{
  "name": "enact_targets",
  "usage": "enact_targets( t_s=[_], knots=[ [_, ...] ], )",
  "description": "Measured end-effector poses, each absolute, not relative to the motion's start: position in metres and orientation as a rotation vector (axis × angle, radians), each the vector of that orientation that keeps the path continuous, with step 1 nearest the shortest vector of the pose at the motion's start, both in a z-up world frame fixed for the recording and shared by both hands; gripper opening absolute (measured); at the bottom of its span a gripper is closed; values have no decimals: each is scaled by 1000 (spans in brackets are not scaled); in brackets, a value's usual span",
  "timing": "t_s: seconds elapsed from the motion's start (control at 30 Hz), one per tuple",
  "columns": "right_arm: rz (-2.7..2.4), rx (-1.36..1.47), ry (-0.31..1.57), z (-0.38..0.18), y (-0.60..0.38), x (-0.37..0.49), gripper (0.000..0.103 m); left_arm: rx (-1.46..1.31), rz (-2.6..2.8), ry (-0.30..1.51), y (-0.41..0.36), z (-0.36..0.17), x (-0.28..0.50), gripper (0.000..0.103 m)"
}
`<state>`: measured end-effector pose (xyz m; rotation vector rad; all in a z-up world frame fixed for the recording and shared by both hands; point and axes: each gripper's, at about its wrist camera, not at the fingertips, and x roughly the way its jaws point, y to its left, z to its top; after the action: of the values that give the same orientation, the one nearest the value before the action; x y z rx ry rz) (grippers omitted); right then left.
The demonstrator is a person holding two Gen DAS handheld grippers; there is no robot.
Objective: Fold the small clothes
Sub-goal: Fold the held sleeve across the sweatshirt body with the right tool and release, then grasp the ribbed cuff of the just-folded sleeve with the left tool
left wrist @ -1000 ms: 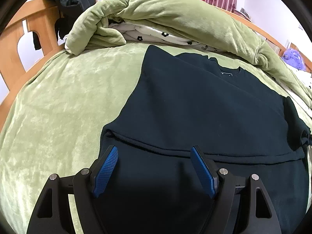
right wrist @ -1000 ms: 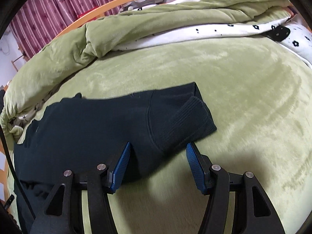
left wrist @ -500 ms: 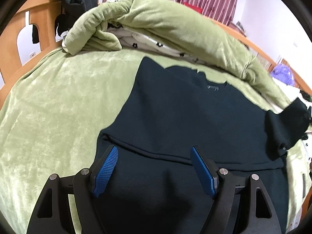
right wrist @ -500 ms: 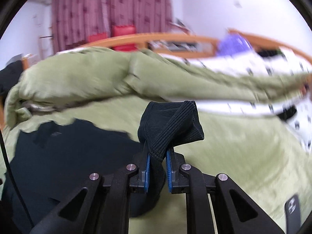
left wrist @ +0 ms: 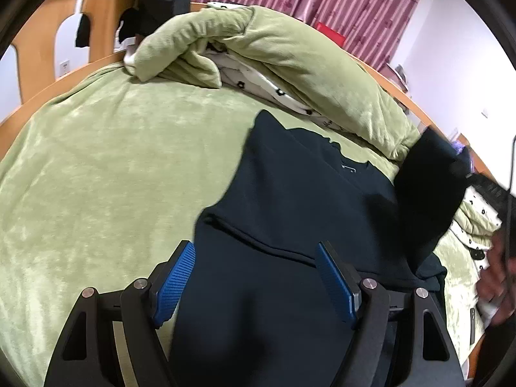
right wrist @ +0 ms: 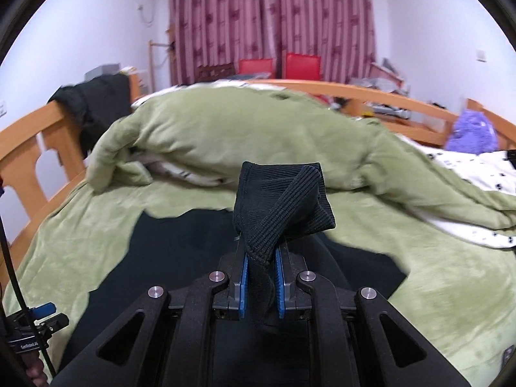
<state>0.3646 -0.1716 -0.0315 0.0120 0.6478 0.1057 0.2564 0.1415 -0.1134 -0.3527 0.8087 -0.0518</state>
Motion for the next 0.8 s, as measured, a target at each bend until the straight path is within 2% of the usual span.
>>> enact_targets(
  t_s=[0.2,0.27,0.3,0.4,0.43,0.63,0.8],
  knots=[
    [153,15,763,-99,-109,372,15,-390,-35,813,161,-116,249,75],
    [174,25,818,-122,-100,374,18,-392,-34,815,166,-117,247,75],
    [181,30,839,-130,-98,374,23,-390,-33,814,168,-117,246,75],
    [221,42,931,-153,-93,377,50,-383,-25,809,170,-117,245,75],
    [245,31,951,-157,-92,374,52,-385,-26,810,170,-117,245,75],
    [252,-123,875,-137,-105,342,56,-363,-48,818,157,-116,251,75],
    [176,-76,824,-115,-165,319,56,-296,-84,839,133,-116,259,75]
  ],
)
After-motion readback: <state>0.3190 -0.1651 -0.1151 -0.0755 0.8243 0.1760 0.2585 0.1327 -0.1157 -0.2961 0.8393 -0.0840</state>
